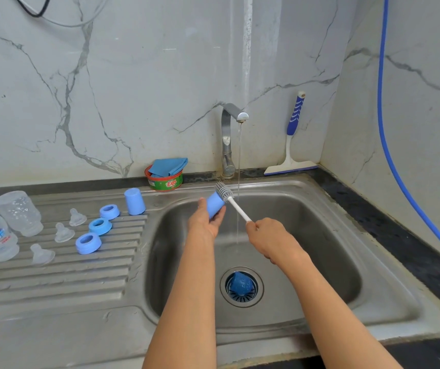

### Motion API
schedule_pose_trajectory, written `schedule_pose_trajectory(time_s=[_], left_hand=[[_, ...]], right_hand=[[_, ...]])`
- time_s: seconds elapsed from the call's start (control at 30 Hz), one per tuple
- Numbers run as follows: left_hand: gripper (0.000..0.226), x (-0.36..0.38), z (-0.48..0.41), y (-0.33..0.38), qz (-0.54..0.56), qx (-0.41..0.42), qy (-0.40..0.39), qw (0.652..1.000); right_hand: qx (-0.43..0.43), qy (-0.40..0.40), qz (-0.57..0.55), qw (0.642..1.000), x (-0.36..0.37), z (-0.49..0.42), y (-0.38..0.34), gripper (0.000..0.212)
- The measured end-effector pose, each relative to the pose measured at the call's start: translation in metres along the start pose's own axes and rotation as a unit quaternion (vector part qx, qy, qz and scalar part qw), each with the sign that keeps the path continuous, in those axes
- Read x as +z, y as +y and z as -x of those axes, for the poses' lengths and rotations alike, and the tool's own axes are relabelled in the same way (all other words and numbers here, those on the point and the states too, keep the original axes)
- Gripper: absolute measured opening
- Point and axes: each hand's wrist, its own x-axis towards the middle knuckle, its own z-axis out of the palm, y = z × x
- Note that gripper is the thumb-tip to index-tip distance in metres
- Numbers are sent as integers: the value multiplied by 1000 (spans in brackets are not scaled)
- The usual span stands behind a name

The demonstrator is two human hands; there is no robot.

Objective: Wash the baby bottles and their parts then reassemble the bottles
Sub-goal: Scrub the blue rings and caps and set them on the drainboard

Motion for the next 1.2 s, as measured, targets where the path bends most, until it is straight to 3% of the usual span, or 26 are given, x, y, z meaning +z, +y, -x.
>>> schedule_pose_trajectory(time_s=[0.23, 0.43, 0.67, 0.77, 0.9, 1.03, 1.2], left_hand=[[51, -7, -1, 3, 45, 44, 46, 997], [40, 4, 1, -1, -29, 27, -10, 999], [30, -5, -3, -3, -93, 133, 9, 987], [37, -4, -2, -6, -125, 123, -8, 984], [22, 0, 0, -5, -187, 120, -29, 975], [24, 3, 2, -7, -254, 124, -61, 957], [19, 6, 6, -6, -222, 118, -80, 965]], right_hand=[[36, -62, 8, 997, -4, 1, 9, 33], [4, 27, 1, 1000, -2, -5, 7, 35], [6, -46, 11, 999, -6, 4, 1, 38], [5, -10, 18, 1000, -7, 2, 2, 37], [9, 35, 8, 999, -7, -4, 9, 39], [1, 16, -24, 1000, -10, -1, 5, 39], [59, 19, -8, 998, -12, -2, 14, 35]])
